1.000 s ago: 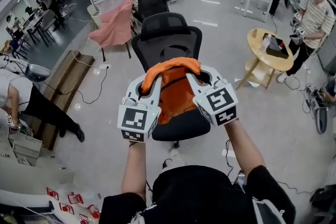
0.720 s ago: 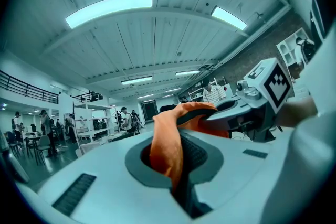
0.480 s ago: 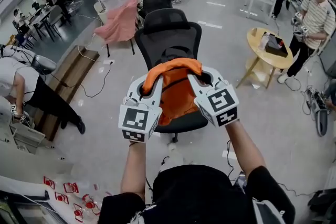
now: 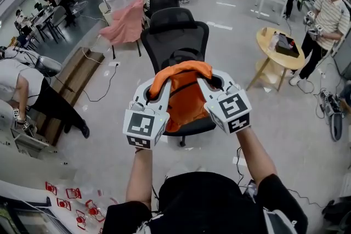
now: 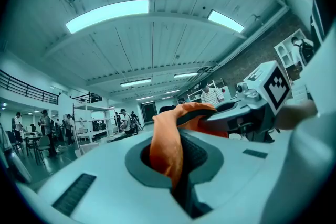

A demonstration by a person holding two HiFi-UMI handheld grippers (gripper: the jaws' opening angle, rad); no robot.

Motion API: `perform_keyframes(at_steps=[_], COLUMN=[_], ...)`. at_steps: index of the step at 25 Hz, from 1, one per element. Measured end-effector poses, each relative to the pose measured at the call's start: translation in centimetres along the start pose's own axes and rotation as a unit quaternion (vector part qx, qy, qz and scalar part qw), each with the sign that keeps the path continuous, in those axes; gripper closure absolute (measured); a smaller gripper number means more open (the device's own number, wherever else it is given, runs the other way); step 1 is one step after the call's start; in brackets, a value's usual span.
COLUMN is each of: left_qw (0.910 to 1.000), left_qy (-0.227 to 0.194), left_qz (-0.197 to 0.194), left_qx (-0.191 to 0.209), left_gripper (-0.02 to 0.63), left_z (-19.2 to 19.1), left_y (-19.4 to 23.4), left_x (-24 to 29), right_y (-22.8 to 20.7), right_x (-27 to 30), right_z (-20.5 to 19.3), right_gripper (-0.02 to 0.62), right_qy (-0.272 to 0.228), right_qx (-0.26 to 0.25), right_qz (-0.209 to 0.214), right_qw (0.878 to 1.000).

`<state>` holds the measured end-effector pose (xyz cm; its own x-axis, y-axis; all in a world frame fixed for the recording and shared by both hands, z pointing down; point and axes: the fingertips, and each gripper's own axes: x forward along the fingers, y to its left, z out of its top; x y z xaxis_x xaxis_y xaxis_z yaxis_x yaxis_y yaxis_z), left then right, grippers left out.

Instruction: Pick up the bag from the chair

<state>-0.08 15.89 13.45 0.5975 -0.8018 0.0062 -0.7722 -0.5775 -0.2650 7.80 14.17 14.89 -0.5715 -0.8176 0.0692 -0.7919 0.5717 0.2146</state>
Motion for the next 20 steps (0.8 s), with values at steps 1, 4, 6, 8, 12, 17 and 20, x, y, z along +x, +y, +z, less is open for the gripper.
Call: perform_keyframes(at_steps=[1,4,6,8,12,17,20], left_qw=[1.0000,1.0000,1.0000,1.0000,0.9999,0.9999,0.9999], left_qy=[0.000,-0.001,-0.005,-0.006,-0.006,-0.006,-0.006], left_qz=[-0.001,-0.002,-0.002,-0.004,-0.008,-0.010,-0.010], left_qx=[-0.002,0.001,0.004,0.004,0.005,0.008,0.010], left_gripper=[0.581,0.581,0.581,0.581,0.581,0.581,0.581], left_z=[0.0,0.1,0.4,0.6,0.7,1.1,1.3], left_y=[-0.1,-0.3,-0.4,-0.5,-0.6,-0.6,-0.7], left_x=[-0.1,-0.2,-0.2,-0.3,-0.7,-0.9,-0.8], right_y=[0.1,0.0,-0.1,0.0,0.3,0.4,0.2], right_x=[-0.1,-0.5,-0.7,-0.9,-1.1,-1.3,-1.6], right_z=[-0.1,0.0,0.3,0.4,0.6,0.9,0.9], right_gripper=[0.584,0.584,0.584,0.584,0.584,0.584,0.584], right_qy=[0.001,0.001,-0.002,-0.003,-0.007,-0.011,-0.014], right_qx=[0.000,0.000,-0.001,-0.001,0.005,0.008,0.010], right_qz=[-0.002,-0.006,-0.005,-0.004,-0.006,-0.010,-0.012], right_qw=[1.000,1.000,1.000,1.000,1.000,1.000,1.000])
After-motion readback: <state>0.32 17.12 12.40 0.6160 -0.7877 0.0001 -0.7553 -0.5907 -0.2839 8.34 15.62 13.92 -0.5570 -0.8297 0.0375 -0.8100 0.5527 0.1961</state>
